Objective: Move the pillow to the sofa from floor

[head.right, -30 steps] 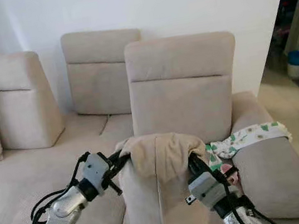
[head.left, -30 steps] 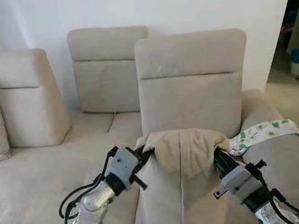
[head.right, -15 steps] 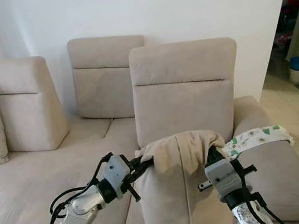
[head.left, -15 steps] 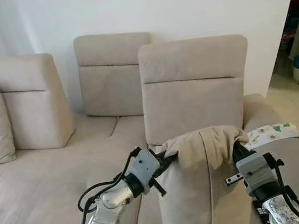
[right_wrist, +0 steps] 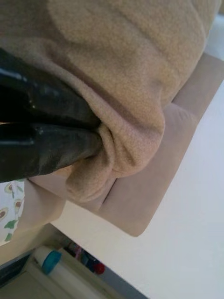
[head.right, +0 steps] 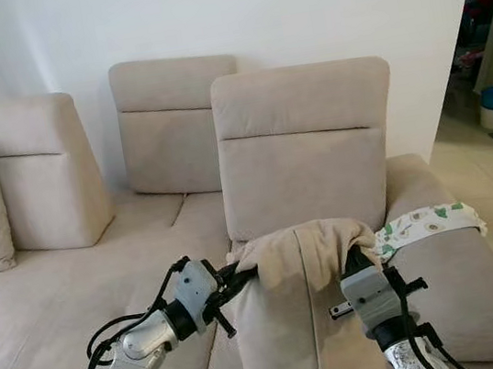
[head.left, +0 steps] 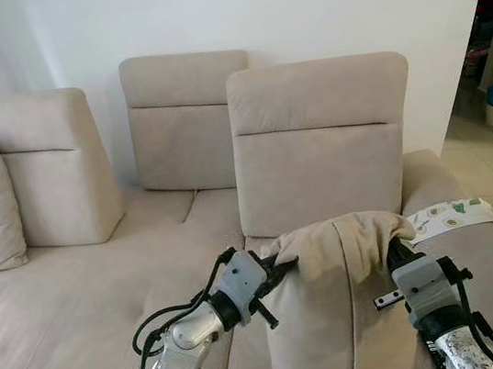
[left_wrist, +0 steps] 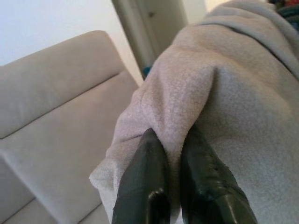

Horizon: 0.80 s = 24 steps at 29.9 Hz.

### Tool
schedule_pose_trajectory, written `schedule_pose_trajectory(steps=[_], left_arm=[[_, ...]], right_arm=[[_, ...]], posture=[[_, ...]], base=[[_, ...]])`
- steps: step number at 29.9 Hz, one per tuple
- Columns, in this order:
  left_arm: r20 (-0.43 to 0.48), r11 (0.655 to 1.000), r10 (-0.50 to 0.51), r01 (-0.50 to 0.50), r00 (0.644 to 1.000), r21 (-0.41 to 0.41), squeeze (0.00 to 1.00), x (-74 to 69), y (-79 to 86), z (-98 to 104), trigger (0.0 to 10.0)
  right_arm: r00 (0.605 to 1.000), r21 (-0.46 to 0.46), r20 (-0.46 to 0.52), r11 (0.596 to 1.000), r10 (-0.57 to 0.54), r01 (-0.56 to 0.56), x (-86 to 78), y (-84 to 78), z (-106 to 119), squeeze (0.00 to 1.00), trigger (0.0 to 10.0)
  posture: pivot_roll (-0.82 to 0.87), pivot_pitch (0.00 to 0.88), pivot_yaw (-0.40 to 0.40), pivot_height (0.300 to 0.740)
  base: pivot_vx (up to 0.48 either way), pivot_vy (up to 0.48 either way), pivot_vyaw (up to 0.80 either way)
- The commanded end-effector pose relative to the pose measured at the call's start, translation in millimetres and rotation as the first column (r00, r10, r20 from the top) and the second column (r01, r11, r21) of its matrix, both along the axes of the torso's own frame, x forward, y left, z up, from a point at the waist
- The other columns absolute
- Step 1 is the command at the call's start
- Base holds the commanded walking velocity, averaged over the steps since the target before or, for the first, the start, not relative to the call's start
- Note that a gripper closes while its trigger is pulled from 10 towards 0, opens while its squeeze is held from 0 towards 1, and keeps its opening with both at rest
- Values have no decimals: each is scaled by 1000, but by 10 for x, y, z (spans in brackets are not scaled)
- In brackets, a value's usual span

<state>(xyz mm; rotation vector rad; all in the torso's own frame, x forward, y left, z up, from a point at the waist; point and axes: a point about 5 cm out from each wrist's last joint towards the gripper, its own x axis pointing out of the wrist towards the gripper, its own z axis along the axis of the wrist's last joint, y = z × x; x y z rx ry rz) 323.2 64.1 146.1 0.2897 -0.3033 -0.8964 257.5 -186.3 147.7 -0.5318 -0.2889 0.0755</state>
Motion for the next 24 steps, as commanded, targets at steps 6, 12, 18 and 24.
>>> schedule_pose_trajectory(steps=[6, 12, 18, 24], left_arm=[[37, 998, 33, -30, 999, -63, 0, 21, 67, 127, 10000], [16, 998, 38, -38, 999, -40, 0, -12, 143, 54, 10000], [5, 999, 30, -30, 1000, -34, 0, -46, 152, 16, 10000], [16, 999, -14, 14, 1000, -42, 0, -90, 79, 29, 10000]], right_arm=[[980, -58, -23, 978, 198, -199, 11, 330, -8, 0, 10000], [962, -52, -88, 963, 259, -264, 0, 428, -106, 0, 10000], [960, -51, -90, 961, 266, -271, 11, 438, -99, 0, 10000], [960, -54, -86, 961, 266, -271, 21, 431, -84, 0, 10000]], posture=[[72, 0, 4, 740], [86, 0, -5, 740], [92, 0, -8, 740], [84, 0, -4, 740]], base=[[0, 0, 0], [0, 0, 0], [0, 0, 0], [0, 0, 0]])
